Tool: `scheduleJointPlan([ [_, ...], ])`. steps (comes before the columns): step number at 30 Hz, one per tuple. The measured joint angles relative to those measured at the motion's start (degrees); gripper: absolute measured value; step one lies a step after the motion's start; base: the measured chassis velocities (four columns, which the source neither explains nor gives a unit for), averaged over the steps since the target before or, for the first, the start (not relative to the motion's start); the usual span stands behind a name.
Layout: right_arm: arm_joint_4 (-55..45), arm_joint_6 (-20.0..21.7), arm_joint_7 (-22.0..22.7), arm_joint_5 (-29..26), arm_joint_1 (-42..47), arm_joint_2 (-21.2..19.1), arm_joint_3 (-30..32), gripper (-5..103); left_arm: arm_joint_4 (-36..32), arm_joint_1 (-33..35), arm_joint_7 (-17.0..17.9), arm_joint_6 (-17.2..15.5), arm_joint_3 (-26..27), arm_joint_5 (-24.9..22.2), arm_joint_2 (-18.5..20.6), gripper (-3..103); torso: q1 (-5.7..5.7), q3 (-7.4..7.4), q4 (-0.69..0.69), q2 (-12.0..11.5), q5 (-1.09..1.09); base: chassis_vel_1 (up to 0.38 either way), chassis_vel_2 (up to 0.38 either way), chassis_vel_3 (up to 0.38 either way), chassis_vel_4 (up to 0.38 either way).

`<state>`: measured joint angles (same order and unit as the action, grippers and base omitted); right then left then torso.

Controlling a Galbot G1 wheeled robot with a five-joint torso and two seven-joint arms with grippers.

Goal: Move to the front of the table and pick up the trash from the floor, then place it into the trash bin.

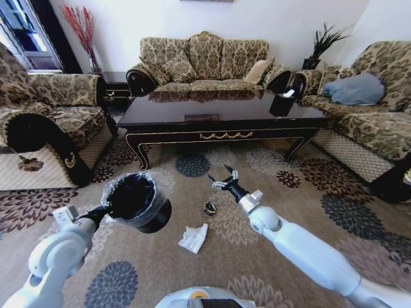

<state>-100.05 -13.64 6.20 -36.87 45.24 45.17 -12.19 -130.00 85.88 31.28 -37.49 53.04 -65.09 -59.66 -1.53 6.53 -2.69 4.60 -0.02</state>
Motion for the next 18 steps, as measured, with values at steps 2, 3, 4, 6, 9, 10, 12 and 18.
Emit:
scheduleJointPlan([
  [2, 1.3, 0.5, 0.5, 0.4, 0.0, 0.6, -0.5, 100, 0.0, -0.2, 0.3, 0.1, 0.5, -0.4, 0.0, 4, 0.0, 0.0, 0.0, 0.0, 0.01, 0.0, 0.0, 0.0, 0.0],
  [3, 2.8, 1.1, 1.3, 1.2, 0.3, 1.6, -0.8, 100, 0.0, -0.3, 0.5, 0.1, 1.1, -0.8, 0.0, 4, 0.0, 0.0, 0.0, 0.0, 0.01, 0.0, 0.0, 0.0, 0.0],
  [4, 4.2, 1.8, 2.2, 1.7, 0.7, 2.5, -0.9, 100, 0.0, -0.3, 0.5, 0.1, 1.4, -1.0, -0.2, 4, 0.0, 0.0, 0.01, 0.0, 0.01, 0.0, 0.0, 0.0, 0.0],
  [6, 5.9, 2.9, 4.0, 2.2, 1.5, 3.8, -1.1, 100, -0.1, -0.3, 0.5, 0.1, 1.8, -1.0, -0.2, 4, 0.0, 0.0, 0.02, 0.0, 0.02, 0.0, 0.0, 0.0, 0.0],
  [9, 9.8, 4.7, 6.8, 3.2, 3.0, 5.8, -2.5, 100, -0.3, -0.5, 0.6, 0.0, 2.5, -1.7, 0.1, 4, 0.0, 0.0, 0.0, 0.0, 0.02, 0.0, 0.0, 0.0, 0.0],
  [10, 9.8, 4.7, 6.8, 3.2, 3.0, 5.8, -2.5, 100, -0.3, -0.5, 0.6, 0.0, 2.5, -1.7, 0.1, 4, 0.0, 0.0, 0.0, 0.0, 0.02, 0.0, 0.0, 0.0, 0.0],
  [12, 12.1, 4.7, 6.6, 4.7, 3.3, 6.6, -3.4, 100, -0.5, -0.9, 0.8, -0.1, 3.0, -2.5, 0.3, 4, 0.0, 0.0, 0.0, 0.0, 0.02, 0.0, 0.0, 0.0, 0.0],
  [18, 17.1, 3.9, 4.0, 7.0, 2.4, 8.6, -6.7, 100, -0.4, -2.1, 2.2, -0.6, 4.0, -4.6, 0.5, 4, 0.0, 0.0, 0.0, 0.0, 0.01, 0.0, 0.0, 0.0, 0.0],
])
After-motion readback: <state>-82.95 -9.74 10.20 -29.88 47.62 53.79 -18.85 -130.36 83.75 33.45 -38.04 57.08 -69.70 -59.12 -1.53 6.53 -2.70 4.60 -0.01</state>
